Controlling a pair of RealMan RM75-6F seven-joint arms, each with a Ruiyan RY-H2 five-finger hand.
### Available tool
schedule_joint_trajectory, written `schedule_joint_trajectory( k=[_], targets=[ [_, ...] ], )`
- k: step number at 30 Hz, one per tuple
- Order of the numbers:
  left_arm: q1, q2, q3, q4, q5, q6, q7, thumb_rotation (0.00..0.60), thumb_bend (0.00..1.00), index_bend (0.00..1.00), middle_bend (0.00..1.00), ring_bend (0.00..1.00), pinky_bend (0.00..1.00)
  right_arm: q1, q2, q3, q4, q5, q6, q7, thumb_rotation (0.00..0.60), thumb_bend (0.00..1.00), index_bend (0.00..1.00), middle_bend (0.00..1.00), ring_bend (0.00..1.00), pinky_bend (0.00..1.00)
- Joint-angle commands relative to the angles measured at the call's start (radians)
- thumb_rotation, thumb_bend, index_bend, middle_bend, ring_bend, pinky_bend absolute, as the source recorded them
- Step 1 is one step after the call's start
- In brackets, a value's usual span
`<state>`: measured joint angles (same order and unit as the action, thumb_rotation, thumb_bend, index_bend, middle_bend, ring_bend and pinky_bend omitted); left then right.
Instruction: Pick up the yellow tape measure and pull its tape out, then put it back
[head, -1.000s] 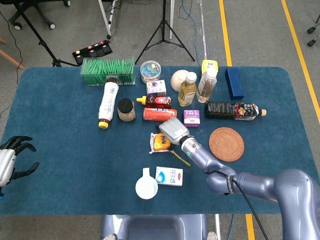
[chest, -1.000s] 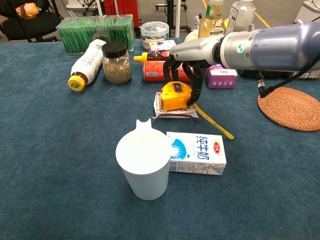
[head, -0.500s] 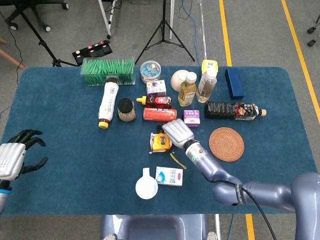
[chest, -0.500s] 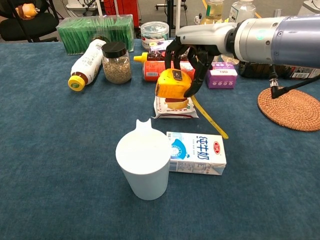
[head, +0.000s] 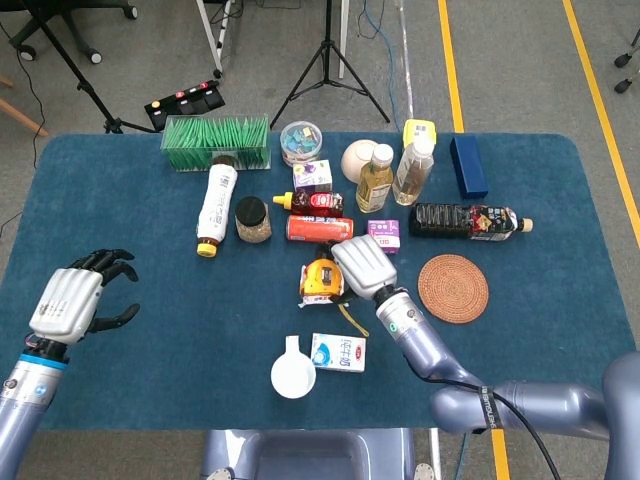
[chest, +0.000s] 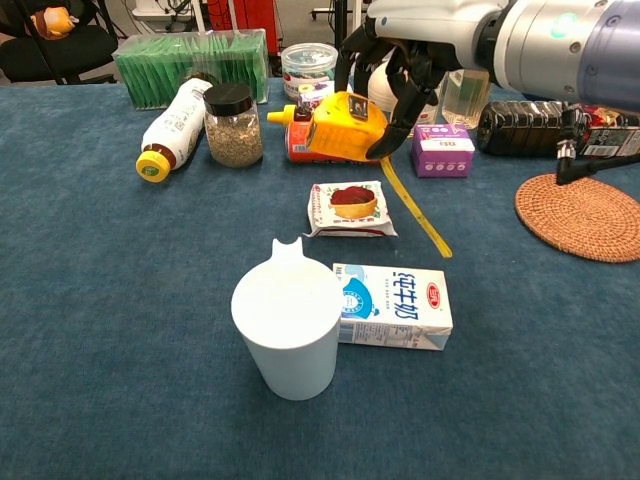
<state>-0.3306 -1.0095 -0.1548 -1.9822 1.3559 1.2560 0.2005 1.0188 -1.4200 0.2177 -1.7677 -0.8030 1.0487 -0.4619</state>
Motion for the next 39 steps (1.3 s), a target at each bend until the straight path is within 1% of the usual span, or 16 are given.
schedule_joint_trajectory(
  k=[1, 6, 11, 17, 21, 28, 34, 39],
  targets=[
    [-0.042, -0.041, -0.023, -0.046, -0.040, -0.025, 0.057, 0.600, 0.23, 0.42, 0.29, 0.24, 0.36, -0.009, -0.006, -0.001, -0.016, 0.005, 0.026, -0.022, 0.600, 0.15, 0.59, 0.58, 0.70, 0.69],
    [-0.080, -0.090, -0.046, -0.088, -0.105, -0.030, 0.126, 0.600, 0.23, 0.42, 0.30, 0.25, 0.38, -0.015, -0.010, 0.003, -0.025, 0.017, 0.045, -0.046, 0.600, 0.15, 0.59, 0.58, 0.70, 0.69],
    [-0.109, -0.163, -0.063, -0.110, -0.156, 0.002, 0.210, 0.600, 0.22, 0.42, 0.30, 0.25, 0.38, -0.020, -0.008, 0.015, -0.036, 0.032, 0.065, -0.065, 0.600, 0.15, 0.59, 0.58, 0.70, 0.69],
    [-0.147, -0.249, -0.077, -0.105, -0.183, 0.038, 0.306, 0.600, 0.21, 0.42, 0.30, 0.25, 0.39, -0.023, -0.011, 0.029, -0.045, 0.064, 0.085, -0.087, 0.600, 0.15, 0.59, 0.58, 0.70, 0.69],
    [-0.186, -0.319, -0.106, -0.082, -0.232, 0.063, 0.372, 0.600, 0.20, 0.42, 0.30, 0.25, 0.39, -0.021, -0.024, 0.039, -0.043, 0.092, 0.105, -0.111, 0.600, 0.15, 0.59, 0.58, 0.70, 0.69],
    [-0.218, -0.349, -0.113, -0.064, -0.281, 0.055, 0.409, 0.600, 0.20, 0.42, 0.30, 0.25, 0.39, -0.019, -0.040, 0.052, -0.040, 0.110, 0.114, -0.122, 0.600, 0.15, 0.59, 0.58, 0.70, 0.69],
    [-0.265, -0.363, -0.150, -0.026, -0.341, 0.034, 0.417, 0.600, 0.20, 0.42, 0.30, 0.25, 0.39, -0.002, -0.078, 0.078, -0.008, 0.137, 0.114, -0.132, 0.600, 0.15, 0.59, 0.58, 0.70, 0.69],
    [-0.288, -0.371, -0.161, -0.010, -0.376, 0.025, 0.417, 0.600, 0.19, 0.40, 0.30, 0.25, 0.39, 0.011, -0.100, 0.093, 0.013, 0.148, 0.109, -0.137, 0.600, 0.15, 0.59, 0.58, 0.70, 0.69]
  ],
)
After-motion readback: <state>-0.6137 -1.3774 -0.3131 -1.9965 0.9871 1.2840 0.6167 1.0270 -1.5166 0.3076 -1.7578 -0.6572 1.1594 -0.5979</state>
